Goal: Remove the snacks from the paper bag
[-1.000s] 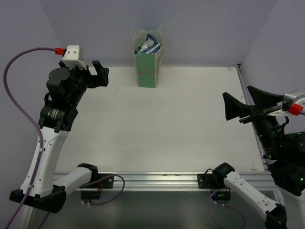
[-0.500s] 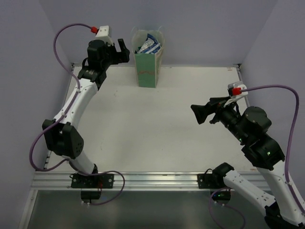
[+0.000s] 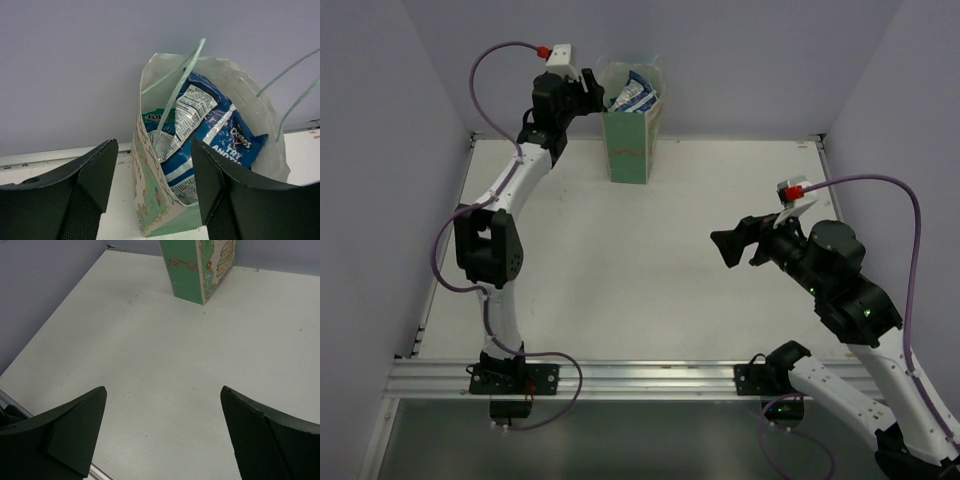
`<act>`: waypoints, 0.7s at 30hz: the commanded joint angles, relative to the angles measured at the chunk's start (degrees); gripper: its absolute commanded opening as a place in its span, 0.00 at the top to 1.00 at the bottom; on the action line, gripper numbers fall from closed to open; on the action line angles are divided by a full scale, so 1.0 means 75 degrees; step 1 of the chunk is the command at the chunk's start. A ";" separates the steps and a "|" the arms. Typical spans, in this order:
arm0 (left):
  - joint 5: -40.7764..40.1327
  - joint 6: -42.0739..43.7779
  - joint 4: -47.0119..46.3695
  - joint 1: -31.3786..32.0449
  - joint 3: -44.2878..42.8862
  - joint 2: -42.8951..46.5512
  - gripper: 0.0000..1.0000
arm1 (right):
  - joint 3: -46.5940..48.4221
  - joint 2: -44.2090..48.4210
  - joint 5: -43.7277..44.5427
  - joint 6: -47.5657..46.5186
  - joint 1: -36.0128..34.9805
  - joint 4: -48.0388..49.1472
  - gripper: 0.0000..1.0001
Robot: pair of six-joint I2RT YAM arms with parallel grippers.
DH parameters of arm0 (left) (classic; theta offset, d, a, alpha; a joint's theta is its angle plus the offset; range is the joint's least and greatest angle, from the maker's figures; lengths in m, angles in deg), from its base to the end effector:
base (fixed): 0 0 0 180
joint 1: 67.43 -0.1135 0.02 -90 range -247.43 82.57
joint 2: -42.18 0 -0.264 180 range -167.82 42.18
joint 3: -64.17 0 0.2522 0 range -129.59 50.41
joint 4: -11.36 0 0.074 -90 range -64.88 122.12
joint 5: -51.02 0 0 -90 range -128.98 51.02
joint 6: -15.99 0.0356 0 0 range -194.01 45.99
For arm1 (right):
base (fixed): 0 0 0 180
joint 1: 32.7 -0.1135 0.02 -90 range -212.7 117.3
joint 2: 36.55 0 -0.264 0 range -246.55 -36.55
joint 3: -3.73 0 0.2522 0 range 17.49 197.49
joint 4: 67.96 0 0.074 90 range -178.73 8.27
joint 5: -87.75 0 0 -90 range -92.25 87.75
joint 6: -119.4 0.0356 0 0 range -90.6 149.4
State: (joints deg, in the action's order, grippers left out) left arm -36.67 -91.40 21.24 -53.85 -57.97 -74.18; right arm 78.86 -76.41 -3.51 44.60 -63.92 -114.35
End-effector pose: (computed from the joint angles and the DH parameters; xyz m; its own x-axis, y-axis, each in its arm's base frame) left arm 0.4832 -0.1182 0.3676 -0.1481 -0.2714 -0.9510 0.2404 0.9229 -0.3009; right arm 0.1114 0.0685 0.4072 -0.2999 0.1248 -0.9458 -0.4746 0.8405 0.2614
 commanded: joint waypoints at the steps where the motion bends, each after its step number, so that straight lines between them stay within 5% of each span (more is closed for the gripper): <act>1: -0.0272 0.0454 -0.0982 0.0040 -0.0456 -0.0329 0.34 | -0.0131 -0.0030 -0.0067 0.0176 -0.0032 0.0049 0.01; 7: -0.0483 0.0643 -0.1053 0.0040 -0.1018 -0.1067 0.46 | -0.0236 0.0029 0.0132 0.0247 -0.0032 -0.0045 0.01; 16: -0.0145 0.0596 -0.1498 0.0040 -0.0680 -0.0800 0.99 | -0.0213 -0.0029 0.0156 0.0188 -0.0021 -0.0092 0.01; 21: 0.0183 0.0292 -0.1114 0.0040 0.0105 0.0219 1.00 | -0.0108 -0.0065 0.0097 0.0118 -0.0032 -0.0115 0.01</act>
State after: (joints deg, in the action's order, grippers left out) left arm -37.85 -87.99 14.31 -53.78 -59.19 -80.89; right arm 76.98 -76.39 -3.24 45.46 -63.92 -115.07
